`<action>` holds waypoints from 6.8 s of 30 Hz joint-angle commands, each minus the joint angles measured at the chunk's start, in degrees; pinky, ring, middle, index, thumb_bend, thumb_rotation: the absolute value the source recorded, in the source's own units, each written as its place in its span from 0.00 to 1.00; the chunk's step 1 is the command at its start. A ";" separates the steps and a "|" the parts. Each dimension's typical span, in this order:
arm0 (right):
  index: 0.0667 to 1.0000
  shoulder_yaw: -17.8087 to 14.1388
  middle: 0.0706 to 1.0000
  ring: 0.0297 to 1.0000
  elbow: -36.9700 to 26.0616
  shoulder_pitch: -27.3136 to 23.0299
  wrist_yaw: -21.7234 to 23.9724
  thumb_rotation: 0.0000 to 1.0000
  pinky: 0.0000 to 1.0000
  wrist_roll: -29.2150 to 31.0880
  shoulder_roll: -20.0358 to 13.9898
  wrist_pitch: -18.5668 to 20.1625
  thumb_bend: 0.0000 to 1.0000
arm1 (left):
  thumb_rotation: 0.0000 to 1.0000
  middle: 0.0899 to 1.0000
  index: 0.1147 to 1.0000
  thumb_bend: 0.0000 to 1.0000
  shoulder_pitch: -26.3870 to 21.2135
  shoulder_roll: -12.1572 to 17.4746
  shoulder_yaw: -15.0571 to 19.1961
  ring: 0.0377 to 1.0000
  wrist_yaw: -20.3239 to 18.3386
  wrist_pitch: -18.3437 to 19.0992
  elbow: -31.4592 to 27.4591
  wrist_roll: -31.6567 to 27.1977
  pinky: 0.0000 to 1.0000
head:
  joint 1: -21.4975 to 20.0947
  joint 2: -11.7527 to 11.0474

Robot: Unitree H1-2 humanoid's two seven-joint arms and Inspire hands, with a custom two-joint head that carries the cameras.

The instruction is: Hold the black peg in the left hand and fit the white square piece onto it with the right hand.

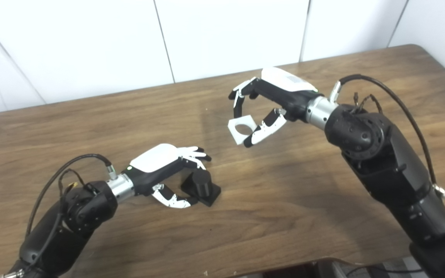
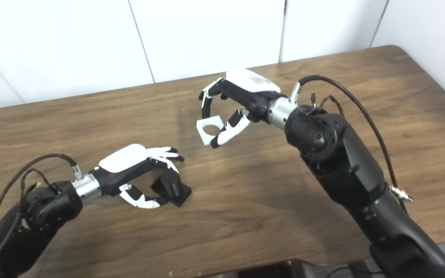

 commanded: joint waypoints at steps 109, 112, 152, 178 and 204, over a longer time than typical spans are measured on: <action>0.44 10.87 0.77 0.85 -3.94 -2.60 5.50 0.14 0.92 -11.47 8.36 -4.81 0.52 | 0.25 0.90 0.54 0.86 0.73 -2.07 -5.23 0.96 -4.91 9.47 1.29 6.91 0.93 | 7.40 3.15; 0.44 10.85 0.76 0.84 -3.97 -2.40 5.91 0.14 0.91 -11.73 8.22 -5.08 0.52 | 0.25 0.90 0.54 0.86 0.73 -2.05 -5.29 0.96 -5.05 9.61 1.16 7.01 0.93 | 7.50 3.25; 0.44 7.51 0.76 0.83 1.72 1.46 1.93 0.14 0.88 -11.23 8.57 -9.28 0.52 | 0.22 0.90 0.53 0.87 1.52 -2.29 -5.27 0.97 -5.48 10.64 0.02 6.64 0.94 | 7.69 3.83; 0.75 10.57 0.87 0.87 2.45 -0.40 9.66 0.38 0.84 -16.51 8.79 -5.18 0.91 | 0.25 0.90 0.54 0.86 1.25 -2.55 -5.66 0.97 -5.78 10.84 -0.25 7.06 0.93 | 8.23 4.21; 1.00 6.07 0.96 0.94 -0.11 -1.69 15.56 0.55 0.87 -16.59 7.09 -1.78 1.00 | 0.20 0.90 0.51 0.84 1.29 -2.13 -5.18 0.97 -5.52 10.22 0.58 6.14 0.94 | 8.02 4.29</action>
